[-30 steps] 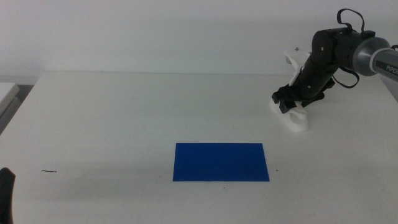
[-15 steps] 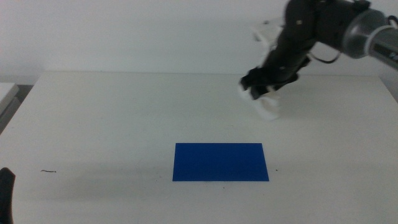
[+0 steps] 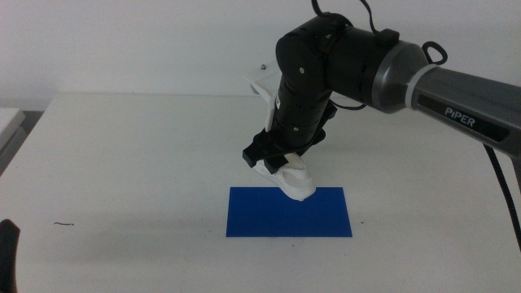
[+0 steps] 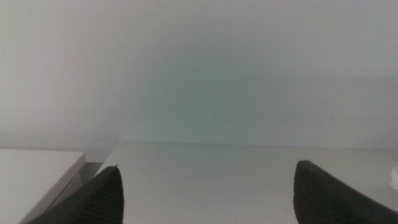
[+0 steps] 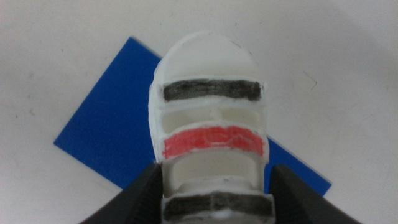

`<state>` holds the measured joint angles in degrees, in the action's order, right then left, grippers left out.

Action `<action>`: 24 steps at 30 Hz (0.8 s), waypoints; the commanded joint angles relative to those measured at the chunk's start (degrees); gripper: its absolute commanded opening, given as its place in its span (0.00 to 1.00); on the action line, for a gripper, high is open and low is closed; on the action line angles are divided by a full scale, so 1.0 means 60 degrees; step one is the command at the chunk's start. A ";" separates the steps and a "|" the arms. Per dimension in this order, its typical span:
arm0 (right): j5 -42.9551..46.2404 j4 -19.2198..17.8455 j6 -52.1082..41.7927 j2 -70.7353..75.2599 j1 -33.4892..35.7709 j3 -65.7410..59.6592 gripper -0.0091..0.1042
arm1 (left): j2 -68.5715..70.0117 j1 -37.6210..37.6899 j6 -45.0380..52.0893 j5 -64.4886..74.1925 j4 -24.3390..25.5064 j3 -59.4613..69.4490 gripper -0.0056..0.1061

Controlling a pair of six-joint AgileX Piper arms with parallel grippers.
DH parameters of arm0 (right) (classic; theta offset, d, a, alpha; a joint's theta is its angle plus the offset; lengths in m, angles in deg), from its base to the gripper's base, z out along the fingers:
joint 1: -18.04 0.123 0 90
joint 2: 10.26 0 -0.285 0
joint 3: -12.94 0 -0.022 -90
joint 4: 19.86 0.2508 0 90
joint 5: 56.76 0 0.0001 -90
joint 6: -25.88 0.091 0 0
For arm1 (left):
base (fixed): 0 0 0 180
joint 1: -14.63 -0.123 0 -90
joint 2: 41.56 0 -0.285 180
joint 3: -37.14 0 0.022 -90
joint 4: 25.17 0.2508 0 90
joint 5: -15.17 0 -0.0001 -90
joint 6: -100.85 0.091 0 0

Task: Use one arm to grab the shoe from the table and place it on the mat.

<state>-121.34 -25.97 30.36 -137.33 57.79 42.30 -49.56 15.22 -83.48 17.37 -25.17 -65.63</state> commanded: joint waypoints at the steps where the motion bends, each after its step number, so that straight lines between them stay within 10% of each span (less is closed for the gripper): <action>1: -0.0109 -0.0380 0.0076 0.0028 0.0097 0.0000 0.22 | 0.0036 -0.0003 -0.0011 -0.0104 0.0000 -0.0002 0.89; 11: 0.0485 -0.1119 -0.2668 0.0028 0.0310 -0.0740 0.22 | 0.0036 -0.0003 -0.0011 -0.0104 0.0000 -0.0002 0.89; 18: 0.1522 -0.0214 -0.6772 0.0028 0.0310 -0.1502 0.22 | 0.0036 -0.0003 -0.0011 -0.0104 0.0000 -0.0002 0.89; 24: 0.1542 0.0245 -0.7354 0.0028 0.0310 -0.1502 0.22 | 0.0036 -0.0003 -0.0011 -0.0104 0.0000 -0.0002 0.89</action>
<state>-112.95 -25.17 -12.23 -137.45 59.60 33.57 -49.56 15.22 -83.48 17.37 -25.17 -65.63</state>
